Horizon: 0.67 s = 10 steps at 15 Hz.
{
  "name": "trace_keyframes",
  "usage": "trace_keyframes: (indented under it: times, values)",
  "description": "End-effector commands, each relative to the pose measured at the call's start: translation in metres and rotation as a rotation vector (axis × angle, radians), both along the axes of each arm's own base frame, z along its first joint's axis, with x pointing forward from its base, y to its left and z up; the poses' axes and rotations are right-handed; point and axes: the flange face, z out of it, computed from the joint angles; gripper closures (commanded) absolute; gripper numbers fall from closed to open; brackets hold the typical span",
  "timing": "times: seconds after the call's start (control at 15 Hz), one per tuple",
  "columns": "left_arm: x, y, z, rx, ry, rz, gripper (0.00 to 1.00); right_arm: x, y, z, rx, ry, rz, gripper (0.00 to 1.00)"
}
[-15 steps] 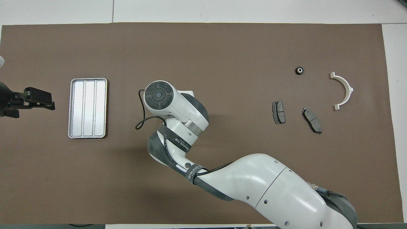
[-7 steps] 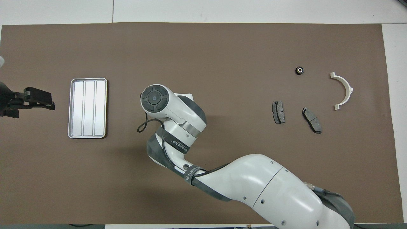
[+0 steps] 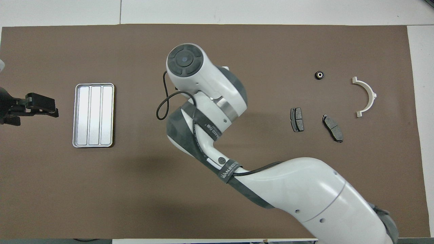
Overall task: Pick bearing gear from pile to tray
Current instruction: 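Carry the black ring with the right gripper to mid-table and release, then withdraw the right gripper while the left gripper reaches toward the ring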
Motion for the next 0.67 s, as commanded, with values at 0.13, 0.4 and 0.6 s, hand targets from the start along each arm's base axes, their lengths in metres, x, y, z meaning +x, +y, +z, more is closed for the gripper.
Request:
trace_keyframes:
  times: [0.13,0.4,0.6]
  values:
    - [-0.007,0.001,0.004,-0.011,0.001,0.002,0.00,0.046,-0.154,0.088,0.036,0.007,0.354,0.00]
    - [-0.008,0.000,0.003,-0.011,0.006,0.000,0.00,0.071,-0.282,0.072,0.018,0.054,0.557,0.00]
    - [-0.009,0.000,0.003,-0.008,0.010,-0.008,0.00,0.070,-0.353,0.046,-0.001,0.031,0.646,0.00]
